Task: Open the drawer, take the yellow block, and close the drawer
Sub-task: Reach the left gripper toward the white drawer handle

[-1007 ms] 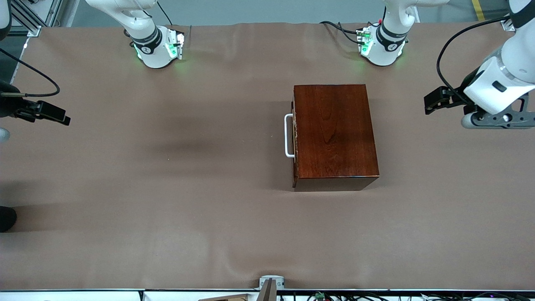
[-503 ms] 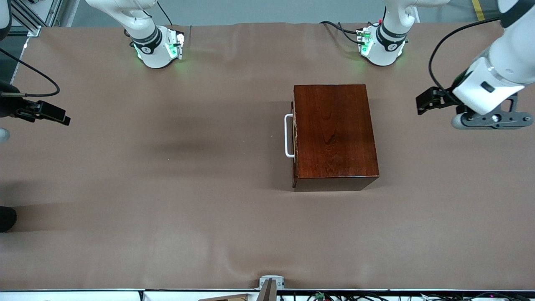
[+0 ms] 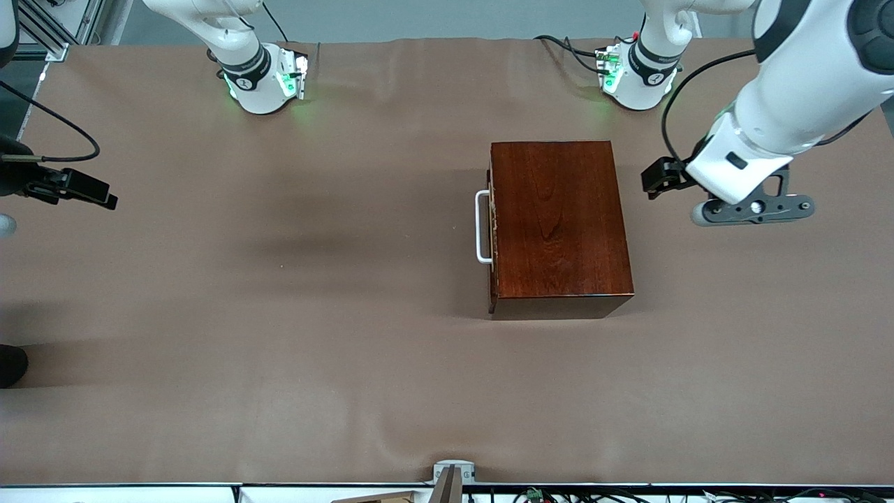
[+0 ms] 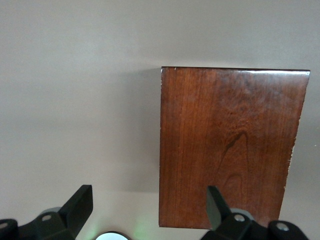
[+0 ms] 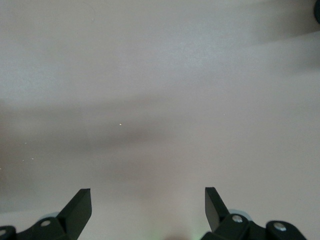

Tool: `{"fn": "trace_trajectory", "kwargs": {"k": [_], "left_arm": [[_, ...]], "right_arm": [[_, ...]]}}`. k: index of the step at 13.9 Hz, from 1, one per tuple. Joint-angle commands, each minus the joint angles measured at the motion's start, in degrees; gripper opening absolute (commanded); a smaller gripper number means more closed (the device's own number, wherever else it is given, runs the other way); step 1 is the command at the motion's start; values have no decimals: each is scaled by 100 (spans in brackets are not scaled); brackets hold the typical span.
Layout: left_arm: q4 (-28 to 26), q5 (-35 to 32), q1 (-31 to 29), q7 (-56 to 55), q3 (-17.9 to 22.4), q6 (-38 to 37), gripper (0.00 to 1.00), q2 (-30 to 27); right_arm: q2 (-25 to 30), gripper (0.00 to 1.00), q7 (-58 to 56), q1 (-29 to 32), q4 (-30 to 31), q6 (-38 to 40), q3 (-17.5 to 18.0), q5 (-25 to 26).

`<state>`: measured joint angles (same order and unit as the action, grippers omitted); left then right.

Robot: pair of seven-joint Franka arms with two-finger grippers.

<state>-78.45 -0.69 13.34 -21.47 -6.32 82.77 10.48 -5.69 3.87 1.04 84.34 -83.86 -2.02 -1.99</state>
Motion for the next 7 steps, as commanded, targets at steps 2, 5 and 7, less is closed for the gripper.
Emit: {"fn": "trace_trajectory", "kwargs": {"k": [2, 5, 7], "left_arm": [[172, 34, 133, -225, 17, 29, 100, 121], [172, 34, 204, -410, 17, 151, 100, 200], [172, 34, 292, -612, 17, 239, 100, 262]], "right_arm": [[68, 100, 9, 19, -14, 37, 9, 32], [68, 100, 9, 19, -23, 46, 9, 32], [68, 100, 17, 10, -23, 46, 9, 41]]}}
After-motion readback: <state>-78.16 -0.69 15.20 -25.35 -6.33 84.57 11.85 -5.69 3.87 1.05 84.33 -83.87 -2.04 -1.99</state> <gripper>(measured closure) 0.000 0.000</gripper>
